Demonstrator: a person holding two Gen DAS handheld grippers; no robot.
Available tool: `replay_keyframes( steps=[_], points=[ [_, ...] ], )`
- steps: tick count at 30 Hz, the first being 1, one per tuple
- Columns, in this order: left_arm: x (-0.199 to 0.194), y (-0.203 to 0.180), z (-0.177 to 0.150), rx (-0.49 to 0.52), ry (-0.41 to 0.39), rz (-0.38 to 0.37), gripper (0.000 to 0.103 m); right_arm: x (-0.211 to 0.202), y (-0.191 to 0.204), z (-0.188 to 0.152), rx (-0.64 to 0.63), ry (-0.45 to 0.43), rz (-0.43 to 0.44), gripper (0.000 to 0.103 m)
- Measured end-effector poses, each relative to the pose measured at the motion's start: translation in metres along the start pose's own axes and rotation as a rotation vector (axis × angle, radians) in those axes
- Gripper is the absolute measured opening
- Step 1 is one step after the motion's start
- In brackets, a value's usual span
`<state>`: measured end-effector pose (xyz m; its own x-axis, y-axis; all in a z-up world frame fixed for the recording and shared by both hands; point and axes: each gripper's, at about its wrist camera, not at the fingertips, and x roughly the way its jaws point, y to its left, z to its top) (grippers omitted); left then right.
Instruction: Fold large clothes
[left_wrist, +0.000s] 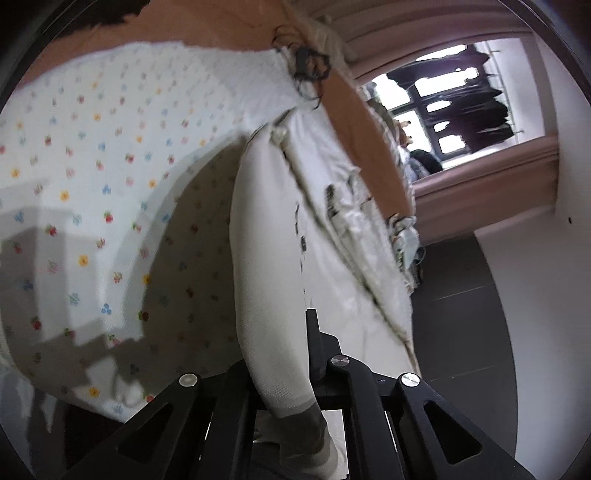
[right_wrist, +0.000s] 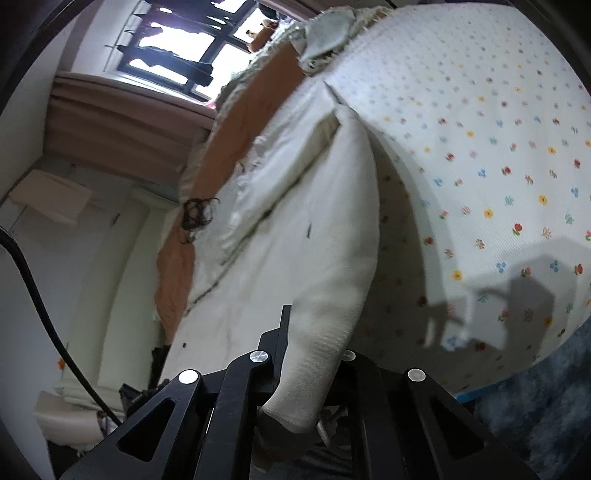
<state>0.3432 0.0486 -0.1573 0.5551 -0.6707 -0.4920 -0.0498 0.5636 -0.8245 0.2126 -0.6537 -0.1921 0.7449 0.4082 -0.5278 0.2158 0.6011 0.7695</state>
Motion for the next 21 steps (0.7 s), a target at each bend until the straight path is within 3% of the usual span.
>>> replay_keyframes(
  steps=[10,21],
  points=[
    [-0.043,-0.019,-0.021,0.027,-0.03,-0.05,0.004,-0.04,0.04,-0.006,-0.071,-0.031,0.066,0.009],
    [-0.113,-0.042,-0.068,0.098,-0.082,-0.138,0.004,-0.088,0.058,-0.053,-0.131,-0.085,0.15,0.009]
  ],
)
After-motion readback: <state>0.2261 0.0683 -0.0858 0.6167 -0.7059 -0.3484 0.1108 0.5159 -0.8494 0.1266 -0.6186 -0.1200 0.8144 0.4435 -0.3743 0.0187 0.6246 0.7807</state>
